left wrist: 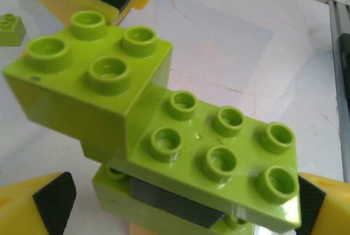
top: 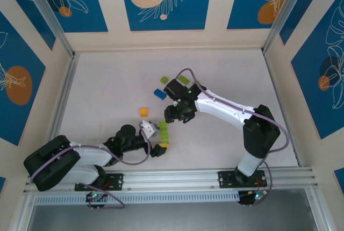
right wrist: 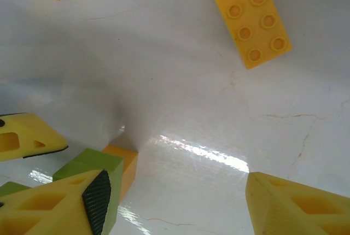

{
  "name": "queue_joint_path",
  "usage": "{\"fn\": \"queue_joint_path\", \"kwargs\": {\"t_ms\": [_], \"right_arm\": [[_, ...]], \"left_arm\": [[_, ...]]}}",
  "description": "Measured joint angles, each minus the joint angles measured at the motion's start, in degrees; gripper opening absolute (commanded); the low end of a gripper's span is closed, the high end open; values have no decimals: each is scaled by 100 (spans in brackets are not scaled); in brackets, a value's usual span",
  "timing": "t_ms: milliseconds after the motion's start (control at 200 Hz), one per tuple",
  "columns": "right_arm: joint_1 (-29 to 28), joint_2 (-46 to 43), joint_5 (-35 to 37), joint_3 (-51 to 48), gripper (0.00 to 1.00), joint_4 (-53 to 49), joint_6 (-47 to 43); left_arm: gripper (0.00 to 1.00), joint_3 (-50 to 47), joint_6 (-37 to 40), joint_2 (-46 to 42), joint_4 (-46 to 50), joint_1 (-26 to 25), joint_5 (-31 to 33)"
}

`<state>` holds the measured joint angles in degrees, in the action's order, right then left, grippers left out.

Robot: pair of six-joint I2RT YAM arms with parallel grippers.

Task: Assemble a carrot with lego

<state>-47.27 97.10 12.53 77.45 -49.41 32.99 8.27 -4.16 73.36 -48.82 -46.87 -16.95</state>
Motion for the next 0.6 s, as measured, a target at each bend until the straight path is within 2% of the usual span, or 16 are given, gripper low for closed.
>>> {"fn": "queue_joint_path", "kwargs": {"t_ms": [600], "right_arm": [[-116,538,-254,680,68,-31,-417]], "left_arm": [[100,0,0,0,2,0,37]]}}
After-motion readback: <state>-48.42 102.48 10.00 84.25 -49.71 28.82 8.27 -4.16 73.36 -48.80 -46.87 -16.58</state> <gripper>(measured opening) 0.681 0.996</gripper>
